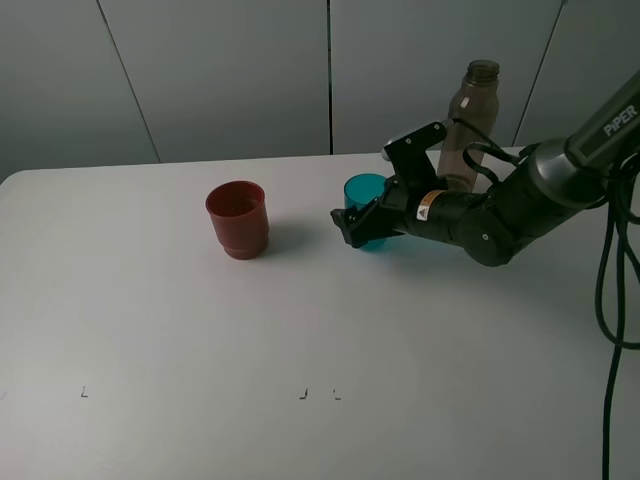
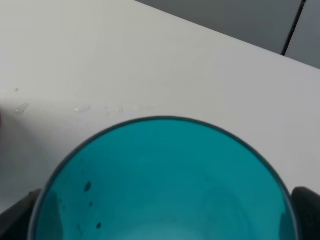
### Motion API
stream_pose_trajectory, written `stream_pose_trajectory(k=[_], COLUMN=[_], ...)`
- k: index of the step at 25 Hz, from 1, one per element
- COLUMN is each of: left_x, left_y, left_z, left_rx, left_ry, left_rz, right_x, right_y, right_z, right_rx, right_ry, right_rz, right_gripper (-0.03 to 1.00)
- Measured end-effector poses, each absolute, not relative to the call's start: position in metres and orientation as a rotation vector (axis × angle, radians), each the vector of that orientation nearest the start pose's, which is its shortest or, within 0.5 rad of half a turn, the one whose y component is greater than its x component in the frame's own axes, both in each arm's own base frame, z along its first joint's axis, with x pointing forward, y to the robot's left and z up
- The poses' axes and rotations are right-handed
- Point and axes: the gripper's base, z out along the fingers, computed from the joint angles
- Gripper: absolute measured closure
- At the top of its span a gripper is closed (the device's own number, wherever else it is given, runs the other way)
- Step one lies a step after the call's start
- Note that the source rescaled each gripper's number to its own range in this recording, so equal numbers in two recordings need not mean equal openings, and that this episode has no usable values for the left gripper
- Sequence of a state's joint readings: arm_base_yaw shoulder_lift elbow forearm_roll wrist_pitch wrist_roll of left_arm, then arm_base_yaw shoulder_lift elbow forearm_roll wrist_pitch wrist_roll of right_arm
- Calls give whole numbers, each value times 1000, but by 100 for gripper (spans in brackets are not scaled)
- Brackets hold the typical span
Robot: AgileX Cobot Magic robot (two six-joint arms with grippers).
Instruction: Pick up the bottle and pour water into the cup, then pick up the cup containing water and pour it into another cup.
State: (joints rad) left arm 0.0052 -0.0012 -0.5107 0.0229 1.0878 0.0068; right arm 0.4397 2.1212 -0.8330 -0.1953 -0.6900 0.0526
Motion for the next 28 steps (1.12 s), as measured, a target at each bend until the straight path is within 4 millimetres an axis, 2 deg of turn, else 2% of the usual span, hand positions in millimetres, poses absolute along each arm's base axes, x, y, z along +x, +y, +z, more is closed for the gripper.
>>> stream_pose_trajectory(k=[6,16,20,28], left_x=[-7,-7,-7,-7], left_y=[2,2,2,2], left_z=[278,278,278,278], left_rx=[0,0,0,0], left_ry=[2059,2059,2059,2059], left_rz=[35,35,35,35], right_x=[327,309,290,232], right_y=[165,154,143,108], right_z=[80,125,148,214], right_rx=[-626,-556,-552,-540], right_ry=[2055,2096,2120,2239], right_rz=[324,329,307,187], right_gripper=[-1,-1,-1,-1])
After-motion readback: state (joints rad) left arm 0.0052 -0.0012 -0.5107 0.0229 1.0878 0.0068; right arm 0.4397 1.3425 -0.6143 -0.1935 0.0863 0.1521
